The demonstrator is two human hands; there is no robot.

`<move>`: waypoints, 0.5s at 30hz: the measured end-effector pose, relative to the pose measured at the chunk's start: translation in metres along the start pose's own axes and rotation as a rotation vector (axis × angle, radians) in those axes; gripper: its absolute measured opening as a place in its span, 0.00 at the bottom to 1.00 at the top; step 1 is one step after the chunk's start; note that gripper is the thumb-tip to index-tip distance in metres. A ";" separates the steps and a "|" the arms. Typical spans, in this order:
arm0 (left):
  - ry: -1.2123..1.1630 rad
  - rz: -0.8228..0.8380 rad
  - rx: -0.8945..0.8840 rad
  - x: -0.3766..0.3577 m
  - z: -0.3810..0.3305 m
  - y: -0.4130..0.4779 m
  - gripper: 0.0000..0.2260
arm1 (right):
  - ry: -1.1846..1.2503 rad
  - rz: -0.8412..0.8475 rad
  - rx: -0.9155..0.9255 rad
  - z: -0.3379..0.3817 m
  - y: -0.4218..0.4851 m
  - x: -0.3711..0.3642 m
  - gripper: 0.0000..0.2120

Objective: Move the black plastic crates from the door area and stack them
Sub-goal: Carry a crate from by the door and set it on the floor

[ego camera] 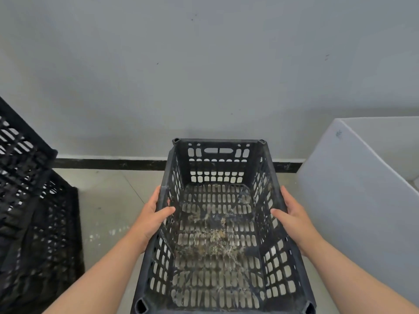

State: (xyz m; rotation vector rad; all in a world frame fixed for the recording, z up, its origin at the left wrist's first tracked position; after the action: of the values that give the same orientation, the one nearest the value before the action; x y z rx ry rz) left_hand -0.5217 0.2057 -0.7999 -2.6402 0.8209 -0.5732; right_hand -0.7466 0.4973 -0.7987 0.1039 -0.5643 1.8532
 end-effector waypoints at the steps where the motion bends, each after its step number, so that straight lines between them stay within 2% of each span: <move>1: 0.004 0.000 -0.003 -0.002 0.002 0.001 0.32 | -0.012 -0.014 0.006 -0.001 0.001 -0.001 0.37; 4: 0.012 -0.014 -0.016 -0.005 0.008 0.006 0.31 | -0.020 -0.030 0.007 -0.010 0.005 -0.004 0.37; 10: 0.072 -0.049 -0.040 -0.011 0.026 0.017 0.36 | -0.061 -0.061 0.006 -0.023 0.019 -0.010 0.34; 15: 0.153 -0.110 -0.130 -0.018 0.017 0.028 0.27 | -0.051 -0.066 -0.002 -0.020 0.029 -0.015 0.32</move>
State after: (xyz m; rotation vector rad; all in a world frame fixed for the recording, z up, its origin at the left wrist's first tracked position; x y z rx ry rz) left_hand -0.5407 0.1972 -0.8312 -2.8008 0.7843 -0.7842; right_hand -0.7636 0.4858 -0.8309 0.1665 -0.5916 1.7894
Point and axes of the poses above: each hand's wrist, its own y-axis towards the middle knuckle, its own x-axis out of the back of the hand, z = x × y, the point moved 5 cm from there along y, towards the middle knuckle, and after that the axes turned 15 degrees about -z, right-handed, at the moved point
